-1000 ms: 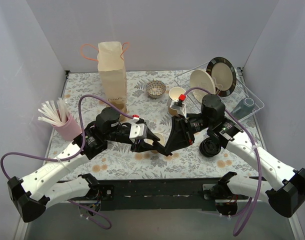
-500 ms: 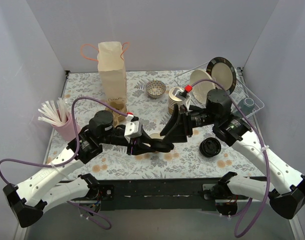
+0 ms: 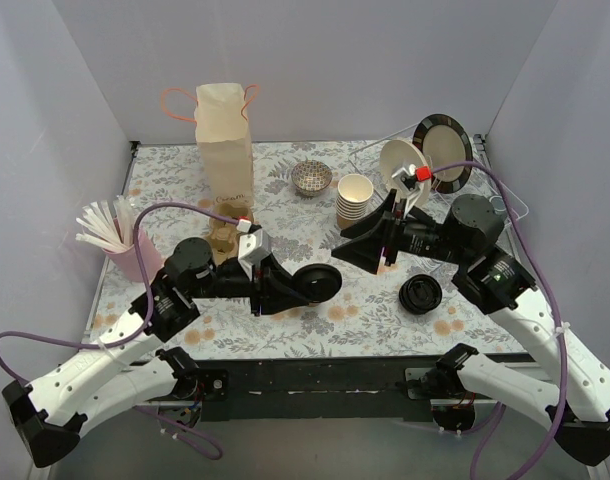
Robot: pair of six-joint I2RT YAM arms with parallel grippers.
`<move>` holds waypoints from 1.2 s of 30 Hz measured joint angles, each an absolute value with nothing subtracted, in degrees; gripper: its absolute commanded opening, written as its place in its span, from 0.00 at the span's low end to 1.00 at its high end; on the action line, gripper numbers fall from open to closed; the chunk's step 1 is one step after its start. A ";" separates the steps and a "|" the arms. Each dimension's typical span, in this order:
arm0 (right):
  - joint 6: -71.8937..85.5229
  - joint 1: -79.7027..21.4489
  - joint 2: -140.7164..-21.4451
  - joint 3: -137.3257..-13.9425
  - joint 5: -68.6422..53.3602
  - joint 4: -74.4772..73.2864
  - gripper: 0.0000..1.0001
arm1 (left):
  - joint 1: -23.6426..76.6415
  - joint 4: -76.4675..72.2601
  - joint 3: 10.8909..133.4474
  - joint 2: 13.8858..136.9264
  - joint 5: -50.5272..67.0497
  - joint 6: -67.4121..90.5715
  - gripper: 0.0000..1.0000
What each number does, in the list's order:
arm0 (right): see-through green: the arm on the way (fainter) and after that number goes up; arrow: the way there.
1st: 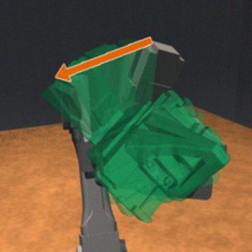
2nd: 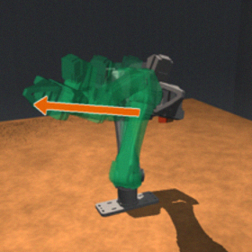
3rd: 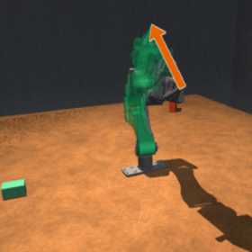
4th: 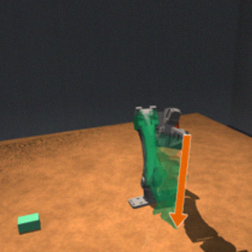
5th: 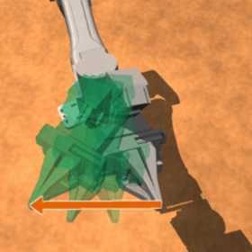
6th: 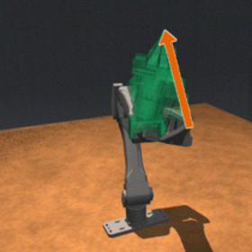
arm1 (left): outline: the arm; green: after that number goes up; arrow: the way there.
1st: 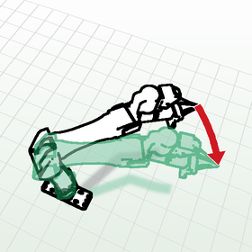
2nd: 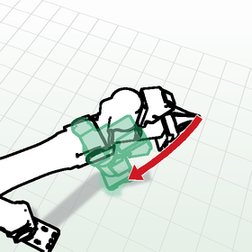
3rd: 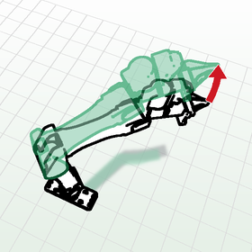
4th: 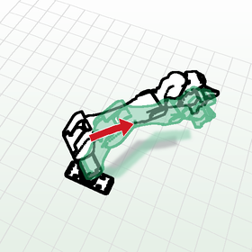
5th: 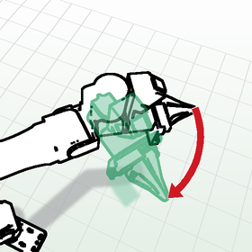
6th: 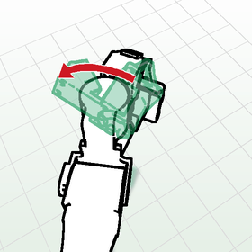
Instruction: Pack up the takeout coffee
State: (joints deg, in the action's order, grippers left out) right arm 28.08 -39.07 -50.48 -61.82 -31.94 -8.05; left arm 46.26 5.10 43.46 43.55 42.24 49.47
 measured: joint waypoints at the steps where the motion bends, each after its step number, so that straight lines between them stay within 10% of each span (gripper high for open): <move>1: 28.01 -39.07 -49.98 -60.80 -31.88 -7.90 0.76 | 46.26 4.60 43.35 43.72 41.52 51.20 0.20; 18: 26.57 -39.07 -48.49 -54.19 -33.19 -7.70 0.85 | 46.26 2.94 44.84 49.65 35.99 68.99 0.18; 29: 26.76 -39.11 -48.88 -52.38 -32.99 -7.90 0.58 | 46.26 1.72 44.82 48.27 34.85 70.85 0.19; 32: 27.16 -39.40 -48.84 -51.77 -33.43 -7.09 0.38 | 46.24 1.93 44.58 48.38 34.39 70.98 0.25; 36: 28.36 -39.51 -48.71 -51.13 -33.89 -5.78 0.29 | 46.19 2.66 44.49 48.42 33.10 71.05 0.60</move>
